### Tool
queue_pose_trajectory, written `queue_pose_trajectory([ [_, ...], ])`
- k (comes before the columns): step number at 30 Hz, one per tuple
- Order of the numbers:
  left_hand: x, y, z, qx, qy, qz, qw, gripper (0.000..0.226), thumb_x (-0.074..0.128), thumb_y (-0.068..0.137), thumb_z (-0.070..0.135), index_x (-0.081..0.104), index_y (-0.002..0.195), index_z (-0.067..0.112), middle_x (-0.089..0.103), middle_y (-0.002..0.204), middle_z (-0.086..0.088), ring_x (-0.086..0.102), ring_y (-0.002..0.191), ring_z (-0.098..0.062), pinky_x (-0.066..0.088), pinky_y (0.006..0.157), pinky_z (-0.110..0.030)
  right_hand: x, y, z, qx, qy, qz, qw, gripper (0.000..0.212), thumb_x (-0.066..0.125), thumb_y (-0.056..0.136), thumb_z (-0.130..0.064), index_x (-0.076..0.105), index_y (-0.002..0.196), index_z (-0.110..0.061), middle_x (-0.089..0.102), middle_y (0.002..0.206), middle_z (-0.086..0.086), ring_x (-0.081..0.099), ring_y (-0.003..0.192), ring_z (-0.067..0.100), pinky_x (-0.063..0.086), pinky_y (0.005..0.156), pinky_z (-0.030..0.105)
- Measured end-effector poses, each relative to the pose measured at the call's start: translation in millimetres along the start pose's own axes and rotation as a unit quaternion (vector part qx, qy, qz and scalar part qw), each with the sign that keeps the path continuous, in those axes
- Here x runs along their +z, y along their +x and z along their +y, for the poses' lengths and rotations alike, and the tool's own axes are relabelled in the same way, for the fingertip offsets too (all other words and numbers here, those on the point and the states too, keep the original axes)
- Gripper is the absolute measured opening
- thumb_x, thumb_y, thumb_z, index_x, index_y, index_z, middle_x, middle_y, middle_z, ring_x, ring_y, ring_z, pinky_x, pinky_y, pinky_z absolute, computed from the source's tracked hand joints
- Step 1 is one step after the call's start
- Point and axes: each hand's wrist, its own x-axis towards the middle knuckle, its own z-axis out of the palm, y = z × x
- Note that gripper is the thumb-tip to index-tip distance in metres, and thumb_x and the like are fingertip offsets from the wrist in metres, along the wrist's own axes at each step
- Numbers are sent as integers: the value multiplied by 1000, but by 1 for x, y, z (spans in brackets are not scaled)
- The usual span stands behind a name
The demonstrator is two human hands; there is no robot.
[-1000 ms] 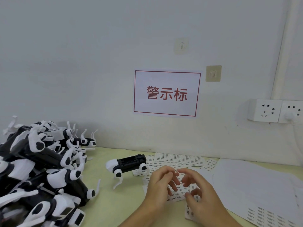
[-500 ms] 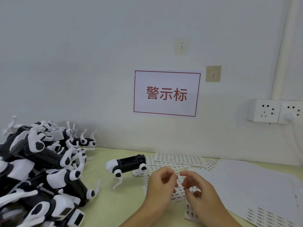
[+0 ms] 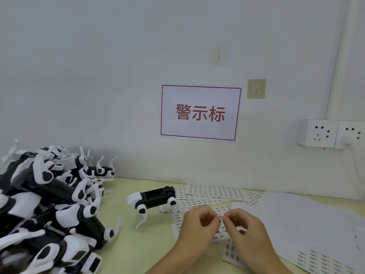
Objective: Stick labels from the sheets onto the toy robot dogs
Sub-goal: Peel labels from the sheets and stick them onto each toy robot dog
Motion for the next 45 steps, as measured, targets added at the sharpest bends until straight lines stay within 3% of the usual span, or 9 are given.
queue_pose_trajectory([
  [11,2,-6,1,82,120,50,988,26,46,84,28,66,73,16,59,60,7,53,59,-5,39,54,-19,0,-5,-6,-62,-48,69,995,25,69,85,-3,64,71,-24,65,72,-15,60,73,6,44,65,13],
  [19,-22,15,25,163,316,152,922,18,44,86,25,56,99,26,53,87,16,48,83,-5,43,71,-25,-1,-5,-5,-67,-80,66,992,25,67,87,-4,62,72,-24,62,70,-7,57,79,4,39,73,6],
  [23,-59,34,23,79,458,113,878,41,51,84,20,42,124,27,47,111,10,40,103,-12,37,88,-28,-1,-5,-5,-64,-81,58,993,24,67,88,-6,61,73,-23,62,72,-6,56,81,2,39,74,5],
  [27,-90,36,7,-84,553,41,828,72,54,84,38,18,144,24,45,130,1,40,125,-23,29,106,-41,-1,-5,-5,-63,-84,54,993,23,67,88,-7,60,74,-24,62,72,-6,56,82,2,39,74,5],
  [31,-99,35,2,-90,668,-4,739,78,55,90,37,10,150,17,57,119,-3,54,113,-26,33,94,-38,-2,-5,-5,-60,-82,51,994,23,66,88,-7,60,73,-24,62,72,-7,56,80,1,39,74,6],
  [34,-105,40,8,-76,620,24,780,59,52,86,15,24,138,18,54,91,1,56,84,-26,34,71,-33,-2,-5,-4,-57,-83,51,994,23,66,88,-8,61,73,-24,62,72,-7,56,80,2,39,74,6],
  [39,-110,48,19,-125,252,47,958,39,70,87,32,40,109,19,64,94,-5,63,62,-21,51,55,-32,-1,-5,-4,-54,-84,52,994,23,67,88,-8,60,74,-24,63,72,-7,56,81,1,39,73,6],
  [42,-99,46,24,-138,77,28,987,37,75,85,39,52,111,26,74,91,0,71,68,-12,49,60,-22,-1,-5,-3,-49,-80,52,994,22,66,88,-9,61,74,-24,63,73,-7,56,80,1,40,72,7],
  [45,-77,41,20,-153,-87,22,984,34,77,85,34,60,113,25,77,87,-1,73,76,-12,51,71,-31,-2,-3,-2,-33,-64,55,996,21,66,89,-9,62,74,-23,63,72,-6,56,77,0,42,70,9],
])
